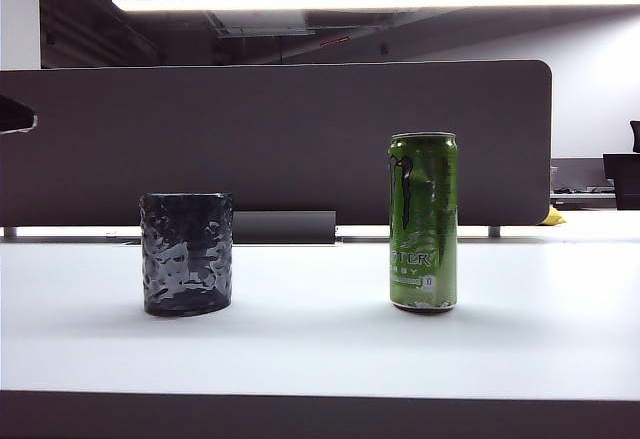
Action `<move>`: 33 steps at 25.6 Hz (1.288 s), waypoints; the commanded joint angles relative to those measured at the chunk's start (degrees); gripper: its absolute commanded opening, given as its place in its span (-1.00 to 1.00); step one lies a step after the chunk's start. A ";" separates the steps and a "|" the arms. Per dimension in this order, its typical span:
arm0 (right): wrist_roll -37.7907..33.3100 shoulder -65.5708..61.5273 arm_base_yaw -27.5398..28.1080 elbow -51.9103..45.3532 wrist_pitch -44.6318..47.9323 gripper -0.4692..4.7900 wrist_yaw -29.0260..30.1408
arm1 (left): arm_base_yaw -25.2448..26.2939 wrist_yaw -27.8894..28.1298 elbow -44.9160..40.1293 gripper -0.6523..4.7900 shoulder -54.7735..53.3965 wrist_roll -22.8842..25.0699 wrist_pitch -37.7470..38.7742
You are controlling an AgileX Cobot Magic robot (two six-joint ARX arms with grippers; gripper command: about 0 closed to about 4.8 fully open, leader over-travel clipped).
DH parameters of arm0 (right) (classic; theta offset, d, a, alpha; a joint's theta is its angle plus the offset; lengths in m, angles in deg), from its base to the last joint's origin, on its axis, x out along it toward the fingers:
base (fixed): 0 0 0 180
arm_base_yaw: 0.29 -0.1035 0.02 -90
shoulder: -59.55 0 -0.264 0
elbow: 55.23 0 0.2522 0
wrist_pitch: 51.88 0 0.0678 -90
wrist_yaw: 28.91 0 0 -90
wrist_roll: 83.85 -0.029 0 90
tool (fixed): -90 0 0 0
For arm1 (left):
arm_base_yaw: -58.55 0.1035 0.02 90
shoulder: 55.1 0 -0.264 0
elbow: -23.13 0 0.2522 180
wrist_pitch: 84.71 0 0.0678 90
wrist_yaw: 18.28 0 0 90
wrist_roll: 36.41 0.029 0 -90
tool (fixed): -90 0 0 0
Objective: Pick up the metal can, pour some water into the cup, then place the can back on the table.
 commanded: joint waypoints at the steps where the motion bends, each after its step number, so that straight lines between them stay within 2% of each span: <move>1: 4.76 -1.20 -7.87 4.96 1.86 -0.72 -9.64 | -0.11 0.02 0.07 -0.78 -0.04 0.00 -0.77; 3: 9.66 -5.31 -12.94 8.66 1.92 -0.52 -15.43 | -0.11 0.00 0.07 -0.78 -0.04 0.00 -0.77; 5: 14.80 -12.24 -17.27 11.98 2.01 -0.07 -19.19 | -0.11 0.00 0.07 -0.78 -0.07 0.00 -0.77; 6: 17.31 -18.32 -19.93 13.81 2.38 0.38 -22.43 | -0.11 0.00 0.07 -0.78 -0.07 0.00 -0.77; 7: 18.38 -21.27 -21.14 14.38 3.10 0.63 -23.69 | -0.11 0.00 0.07 -0.78 -0.07 0.00 -0.77; 8: 19.41 -28.00 -23.96 15.19 6.14 1.00 -26.91 | -0.11 0.00 0.07 -0.78 -0.04 0.00 -0.77; 9: 19.63 -31.74 -25.57 15.34 8.66 1.00 -29.29 | -0.11 0.00 0.07 -0.78 -0.04 0.00 -0.79; 11: 20.22 -40.37 -30.08 15.34 14.78 1.00 -38.14 | -0.11 0.00 0.07 -0.78 -0.04 0.00 -0.79; 12: 20.65 -45.24 -32.76 15.32 18.03 1.00 -44.72 | -0.11 0.02 0.07 -0.78 -0.04 0.00 -0.77; 14: 20.59 -53.24 -35.19 15.34 24.06 1.00 -50.21 | -0.11 0.00 0.07 -0.78 -0.04 0.00 -0.79; 18: 20.15 -69.77 -35.17 15.34 39.45 1.00 -49.88 | -0.11 0.02 0.07 -0.78 -0.04 0.00 -0.77; 22: 20.15 -80.70 -34.69 15.65 49.62 1.00 -50.18 | -0.11 0.02 0.07 -0.78 -0.04 0.00 -0.77; 26: 20.17 -87.03 -33.88 18.82 51.74 1.00 -50.82 | -0.11 0.02 0.07 -0.78 -0.04 0.00 -0.77; 33: 20.15 -90.60 -29.86 23.10 51.71 1.00 -50.01 | -0.13 0.02 0.07 -0.78 -0.04 0.00 -0.77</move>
